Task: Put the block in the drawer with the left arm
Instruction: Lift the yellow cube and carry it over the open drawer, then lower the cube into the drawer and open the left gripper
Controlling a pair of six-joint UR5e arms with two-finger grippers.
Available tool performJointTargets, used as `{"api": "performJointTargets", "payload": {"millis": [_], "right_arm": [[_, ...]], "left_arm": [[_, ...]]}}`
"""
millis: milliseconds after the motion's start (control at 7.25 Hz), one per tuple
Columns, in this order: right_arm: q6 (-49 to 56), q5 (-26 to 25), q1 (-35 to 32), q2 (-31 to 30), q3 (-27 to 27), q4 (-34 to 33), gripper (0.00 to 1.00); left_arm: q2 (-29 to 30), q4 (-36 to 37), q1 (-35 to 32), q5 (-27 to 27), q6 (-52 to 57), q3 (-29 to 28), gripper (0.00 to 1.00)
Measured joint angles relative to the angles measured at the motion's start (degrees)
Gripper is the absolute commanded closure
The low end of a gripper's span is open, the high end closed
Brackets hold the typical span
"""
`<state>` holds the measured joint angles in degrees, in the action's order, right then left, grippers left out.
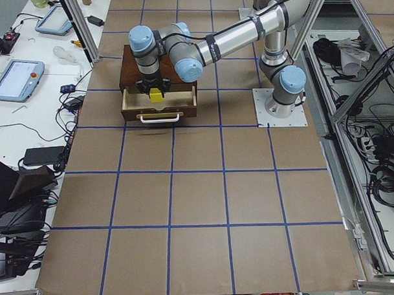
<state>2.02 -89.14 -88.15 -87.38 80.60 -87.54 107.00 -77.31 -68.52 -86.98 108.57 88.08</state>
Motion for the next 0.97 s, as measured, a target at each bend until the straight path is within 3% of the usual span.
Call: {"api": "performJointTargets", "payload": {"millis": [276, 414, 552, 690, 966], "right_arm": [[0.0, 0.0, 0.0, 0.0, 0.0, 0.0, 0.00], [0.0, 0.0, 0.0, 0.0, 0.0, 0.0, 0.00], [0.0, 0.0, 0.1, 0.0, 0.0, 0.0, 0.00], [0.0, 0.0, 0.1, 0.0, 0.0, 0.0, 0.00], [0.0, 0.0, 0.0, 0.0, 0.0, 0.0, 0.00]], "left_arm": [[-0.2, 3.2, 0.1, 0.0, 0.1, 2.9, 0.91], [-0.3, 4.1, 0.2, 0.0, 0.1, 3.8, 0.79], [-0.3, 4.4, 0.3, 0.1, 0.1, 4.2, 0.47], [-0.2, 4.6, 0.4, 0.2, 0.2, 4.4, 0.40], [0.0, 4.6, 0.5, 0.3, 0.5, 4.7, 0.12]]}}
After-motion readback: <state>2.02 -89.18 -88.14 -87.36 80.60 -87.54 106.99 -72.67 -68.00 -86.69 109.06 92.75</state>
